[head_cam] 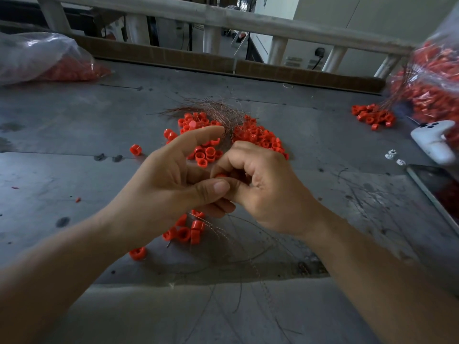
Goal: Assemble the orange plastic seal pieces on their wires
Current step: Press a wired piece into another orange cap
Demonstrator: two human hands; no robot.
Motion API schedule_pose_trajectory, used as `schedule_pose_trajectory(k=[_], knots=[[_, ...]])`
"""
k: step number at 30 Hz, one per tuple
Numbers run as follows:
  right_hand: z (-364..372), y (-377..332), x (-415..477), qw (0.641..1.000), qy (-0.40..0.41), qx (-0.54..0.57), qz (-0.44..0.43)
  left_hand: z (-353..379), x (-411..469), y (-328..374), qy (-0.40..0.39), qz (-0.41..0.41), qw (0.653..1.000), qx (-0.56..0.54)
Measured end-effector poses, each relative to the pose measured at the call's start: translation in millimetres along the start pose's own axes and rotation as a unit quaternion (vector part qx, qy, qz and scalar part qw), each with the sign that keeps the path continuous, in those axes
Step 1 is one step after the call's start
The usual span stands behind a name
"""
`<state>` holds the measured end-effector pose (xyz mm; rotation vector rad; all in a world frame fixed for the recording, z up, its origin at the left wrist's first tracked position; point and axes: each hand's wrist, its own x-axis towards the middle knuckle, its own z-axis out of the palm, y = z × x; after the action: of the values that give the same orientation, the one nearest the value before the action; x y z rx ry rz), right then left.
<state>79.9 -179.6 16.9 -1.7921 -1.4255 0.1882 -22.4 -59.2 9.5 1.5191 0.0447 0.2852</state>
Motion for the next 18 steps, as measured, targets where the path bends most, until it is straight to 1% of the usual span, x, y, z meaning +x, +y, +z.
schedule_pose_trajectory(k=[5, 10, 14, 18], knots=[[-2.7, -0.6, -0.2, 1.000, -0.004, 0.004, 0.004, 1.1, 0.3, 0.5, 0.002, -0.006, 1.000, -0.006], [-4.1, -0.5, 1.6, 0.999, 0.023, 0.039, 0.021, -4.4, 2.5, 1.9, -0.016, -0.033, 0.997, -0.069], [-1.3, 1.1, 2.9, 0.997, 0.036, 0.059, 0.035, -9.5, 5.2, 1.2, -0.008, -0.056, 0.994, -0.091], [-3.6, 3.3, 4.7, 0.993, 0.017, 0.098, 0.058, -11.6, 5.8, 2.8, -0.017, -0.040, 0.994, -0.101]])
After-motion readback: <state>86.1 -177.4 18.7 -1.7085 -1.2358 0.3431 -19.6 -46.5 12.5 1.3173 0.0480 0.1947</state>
